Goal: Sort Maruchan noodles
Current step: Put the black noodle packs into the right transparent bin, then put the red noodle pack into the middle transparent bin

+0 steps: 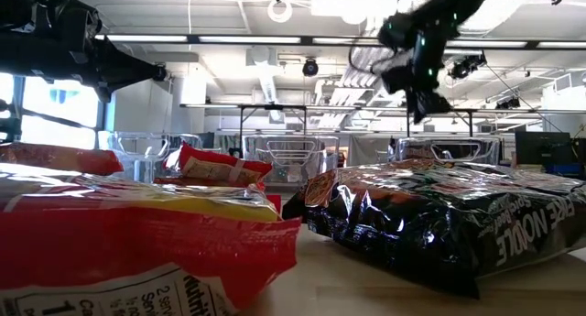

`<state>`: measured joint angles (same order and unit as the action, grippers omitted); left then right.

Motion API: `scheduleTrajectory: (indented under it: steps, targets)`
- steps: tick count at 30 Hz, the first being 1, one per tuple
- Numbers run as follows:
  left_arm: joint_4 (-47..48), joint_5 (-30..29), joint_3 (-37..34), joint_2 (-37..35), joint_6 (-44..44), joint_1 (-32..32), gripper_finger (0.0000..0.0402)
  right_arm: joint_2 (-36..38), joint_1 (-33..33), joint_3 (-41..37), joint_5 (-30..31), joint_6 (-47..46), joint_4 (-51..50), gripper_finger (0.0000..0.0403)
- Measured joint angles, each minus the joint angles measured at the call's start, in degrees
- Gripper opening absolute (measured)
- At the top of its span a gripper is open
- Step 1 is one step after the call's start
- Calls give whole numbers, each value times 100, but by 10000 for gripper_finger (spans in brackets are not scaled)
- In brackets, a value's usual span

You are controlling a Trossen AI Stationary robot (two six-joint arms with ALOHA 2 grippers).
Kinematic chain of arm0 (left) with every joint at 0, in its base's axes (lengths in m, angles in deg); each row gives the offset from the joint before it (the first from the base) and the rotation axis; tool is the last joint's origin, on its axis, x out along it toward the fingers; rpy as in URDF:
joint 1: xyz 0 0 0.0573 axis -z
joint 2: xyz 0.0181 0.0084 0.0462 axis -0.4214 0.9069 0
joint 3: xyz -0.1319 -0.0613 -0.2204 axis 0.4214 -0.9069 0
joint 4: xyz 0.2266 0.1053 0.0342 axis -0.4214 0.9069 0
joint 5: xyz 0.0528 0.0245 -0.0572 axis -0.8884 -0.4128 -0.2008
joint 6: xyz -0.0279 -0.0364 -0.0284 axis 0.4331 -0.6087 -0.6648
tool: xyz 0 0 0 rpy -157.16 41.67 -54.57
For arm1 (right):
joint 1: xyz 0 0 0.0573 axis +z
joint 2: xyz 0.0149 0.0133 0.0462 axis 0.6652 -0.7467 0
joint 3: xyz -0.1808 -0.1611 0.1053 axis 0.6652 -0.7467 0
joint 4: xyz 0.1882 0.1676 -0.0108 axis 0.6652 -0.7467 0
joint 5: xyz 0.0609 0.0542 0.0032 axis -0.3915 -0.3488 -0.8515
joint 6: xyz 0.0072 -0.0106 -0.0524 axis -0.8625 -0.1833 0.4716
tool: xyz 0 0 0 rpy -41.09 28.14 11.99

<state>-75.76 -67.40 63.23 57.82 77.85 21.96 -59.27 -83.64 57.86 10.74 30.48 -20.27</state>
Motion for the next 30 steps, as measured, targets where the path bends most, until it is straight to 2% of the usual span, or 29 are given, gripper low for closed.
scheduleTrajectory:
  steps: [3,6,8,9,11,16,19,22,25,30]
  targets:
    - [-10,22,0,36,0,0,3,186,293,441,-95,-1255,-836,134]
    - [-7,45,0,178,-4,0,3,607,462,478,-978,-2564,-1280,86]
    - [0,161,0,343,-77,0,3,1032,564,155,-1547,-3104,-1133,47]
    - [7,216,0,435,-105,0,3,1239,665,-69,-1645,-3292,-1013,26]
    - [-2,326,0,641,-145,0,3,1639,943,-587,-1716,-3632,-545,7]
    - [-336,374,0,1256,-147,25,3,2505,1780,-1953,-1925,-4781,1513,19]
    - [-773,600,0,1649,-103,136,3,2733,2253,-2685,-2333,-5214,2999,13]
    - [-906,676,145,2045,-106,305,3,2746,2628,-3219,-2483,-5399,4184,4]
    - [-841,578,378,2483,-223,507,4,2709,2897,-3530,-2491,-5444,4813,1]
    - [-703,548,821,3291,-247,905,35,2711,3200,-3620,-2344,-5559,4828,0]
